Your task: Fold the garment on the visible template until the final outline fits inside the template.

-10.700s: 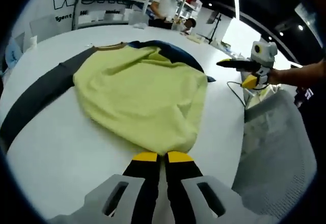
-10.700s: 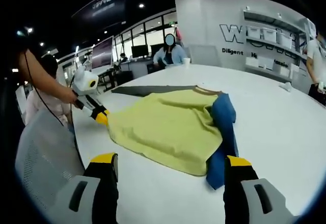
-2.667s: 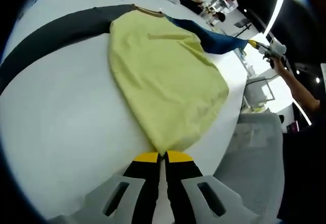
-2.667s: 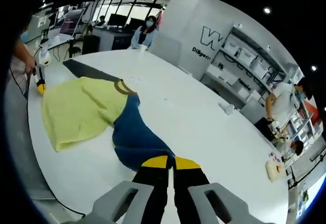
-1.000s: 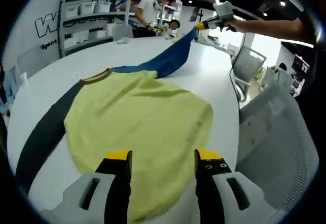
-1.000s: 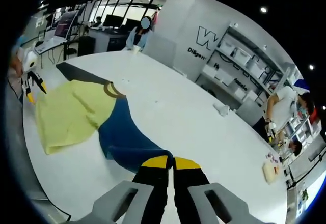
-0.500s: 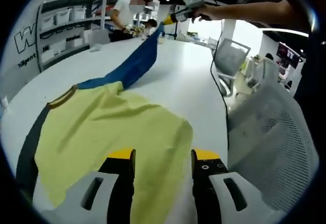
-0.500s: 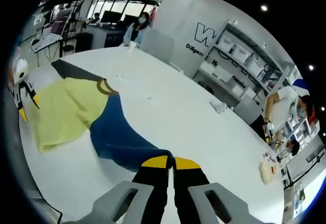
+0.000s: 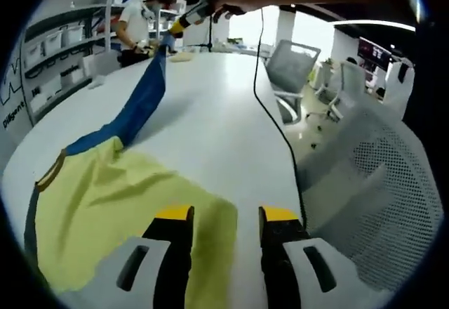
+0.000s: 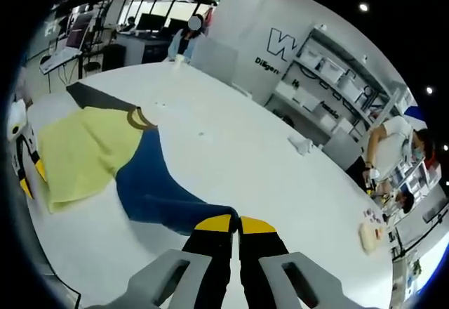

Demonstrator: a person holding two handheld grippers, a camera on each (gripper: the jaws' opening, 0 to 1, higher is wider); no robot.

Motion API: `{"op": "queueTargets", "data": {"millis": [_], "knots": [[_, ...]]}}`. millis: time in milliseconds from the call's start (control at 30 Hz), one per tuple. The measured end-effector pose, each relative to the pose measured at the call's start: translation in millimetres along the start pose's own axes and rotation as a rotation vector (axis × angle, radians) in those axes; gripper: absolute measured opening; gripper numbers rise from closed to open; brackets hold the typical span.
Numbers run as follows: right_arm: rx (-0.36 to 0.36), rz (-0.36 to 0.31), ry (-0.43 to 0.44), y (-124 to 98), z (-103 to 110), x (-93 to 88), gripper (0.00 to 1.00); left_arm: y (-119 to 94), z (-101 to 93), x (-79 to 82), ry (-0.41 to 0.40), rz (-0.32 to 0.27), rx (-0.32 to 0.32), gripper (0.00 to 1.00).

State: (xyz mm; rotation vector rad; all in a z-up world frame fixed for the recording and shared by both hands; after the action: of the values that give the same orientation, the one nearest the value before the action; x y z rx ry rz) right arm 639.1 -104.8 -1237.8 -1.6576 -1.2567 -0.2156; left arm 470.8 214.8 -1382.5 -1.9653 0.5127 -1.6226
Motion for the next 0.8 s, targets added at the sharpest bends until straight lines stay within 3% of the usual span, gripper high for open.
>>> {"op": "queueTargets", "data": {"millis": [133, 300, 667, 800], "knots": [[0.007, 0.005, 0.003, 5.4, -0.8, -4.0, 0.0, 11.3, -4.3, 3.4, 0.053, 0.014, -0.019, 0.36], [0.01, 0.014, 0.01, 10.8, -3.4, -7.3, 0.0, 25.0, -12.5, 4.9, 0.185, 0.044, -0.052, 0.31], [-0.009, 0.047, 0.022, 17.3, -23.5, -19.8, 0.0, 43.7, -4.6, -6.3, 0.292, 0.135, -0.029, 0.19], [0.003, 0.074, 0.044, 20.5, -20.8, -34.1, 0.0, 45.7, 2.0, -6.0, 0.248, 0.152, -0.01, 0.05]]}}
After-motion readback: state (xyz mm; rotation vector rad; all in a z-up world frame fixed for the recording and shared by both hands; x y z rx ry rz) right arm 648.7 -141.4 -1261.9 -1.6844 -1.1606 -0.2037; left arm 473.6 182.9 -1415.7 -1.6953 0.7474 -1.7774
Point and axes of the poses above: the point that each gripper's makers call its tool centre point, and the gripper's own axes: y roughly forward along the fingers, z roughly to its left, x roughly out of its top, the point moved 3 cm from there along -y, roughly backward along the fingers, and after that the axes turned 6 degrees about -y, right-handed, at the moved point
